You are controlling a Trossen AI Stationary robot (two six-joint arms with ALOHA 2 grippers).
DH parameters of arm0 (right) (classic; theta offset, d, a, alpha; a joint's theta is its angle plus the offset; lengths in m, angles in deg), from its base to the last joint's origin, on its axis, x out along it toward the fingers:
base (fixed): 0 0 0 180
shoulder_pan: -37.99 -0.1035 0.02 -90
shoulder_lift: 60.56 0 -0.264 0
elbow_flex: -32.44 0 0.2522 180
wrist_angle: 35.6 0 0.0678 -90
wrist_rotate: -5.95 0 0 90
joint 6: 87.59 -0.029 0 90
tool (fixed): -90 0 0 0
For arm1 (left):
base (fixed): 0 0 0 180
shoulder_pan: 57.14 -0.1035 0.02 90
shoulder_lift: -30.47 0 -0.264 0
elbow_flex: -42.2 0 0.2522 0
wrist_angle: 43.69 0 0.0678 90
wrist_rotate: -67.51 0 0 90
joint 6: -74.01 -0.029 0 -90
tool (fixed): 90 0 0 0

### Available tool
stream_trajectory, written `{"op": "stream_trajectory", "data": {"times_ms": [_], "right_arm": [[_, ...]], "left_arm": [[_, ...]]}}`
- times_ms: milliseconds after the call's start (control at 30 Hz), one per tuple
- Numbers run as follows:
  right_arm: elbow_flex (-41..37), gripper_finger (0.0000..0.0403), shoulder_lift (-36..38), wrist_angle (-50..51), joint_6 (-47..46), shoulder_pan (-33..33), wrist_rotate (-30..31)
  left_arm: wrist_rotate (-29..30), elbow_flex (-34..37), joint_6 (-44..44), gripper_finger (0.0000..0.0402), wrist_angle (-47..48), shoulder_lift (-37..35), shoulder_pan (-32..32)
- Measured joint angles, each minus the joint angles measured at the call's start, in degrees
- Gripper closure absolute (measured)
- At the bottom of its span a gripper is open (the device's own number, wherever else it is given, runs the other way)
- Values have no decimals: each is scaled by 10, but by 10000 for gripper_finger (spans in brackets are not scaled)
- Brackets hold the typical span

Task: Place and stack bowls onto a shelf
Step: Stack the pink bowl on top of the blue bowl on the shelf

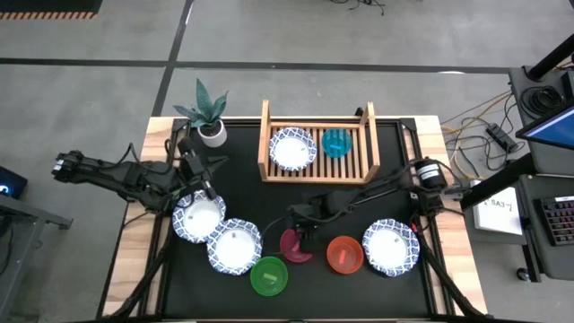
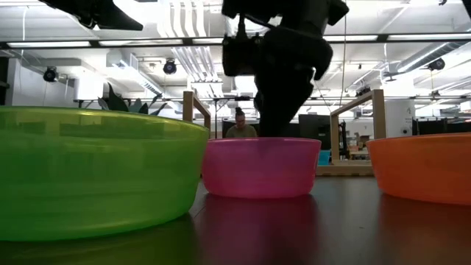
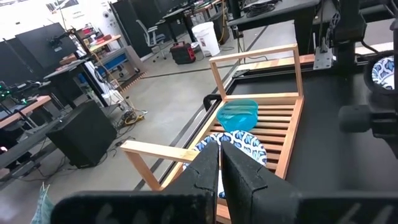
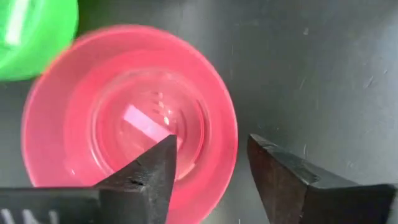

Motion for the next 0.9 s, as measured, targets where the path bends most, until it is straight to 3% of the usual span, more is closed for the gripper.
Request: {"op": "stream_trajectory", "data": {"times_ms": [333, 533, 900], "right_arm": [[21, 382, -32, 12, 2, 11, -31], [21, 393, -18, 22, 2, 23, -45], [31, 394, 89, 100, 5, 71, -44]], "left_arm": [[0, 0, -2, 402, -3, 8, 0], [0, 0, -2, 402, -4, 11, 0], [0, 0, -2, 402, -12, 11, 0]]}}
